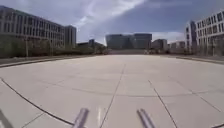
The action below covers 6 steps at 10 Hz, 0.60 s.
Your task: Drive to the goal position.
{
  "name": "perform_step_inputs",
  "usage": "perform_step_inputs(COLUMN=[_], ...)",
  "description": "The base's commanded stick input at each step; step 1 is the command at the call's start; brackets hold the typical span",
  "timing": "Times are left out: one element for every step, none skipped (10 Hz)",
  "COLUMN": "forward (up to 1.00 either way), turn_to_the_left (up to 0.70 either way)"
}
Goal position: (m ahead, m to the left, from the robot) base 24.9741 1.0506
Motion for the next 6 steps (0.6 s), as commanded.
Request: perform_step_inputs(forward=[0.50, 0.50, 0.50, 0.50, 0.50, 0.50], turn_to_the_left=[0.00, 0.00, 0.00, 0.00, 0.00, 0.00])
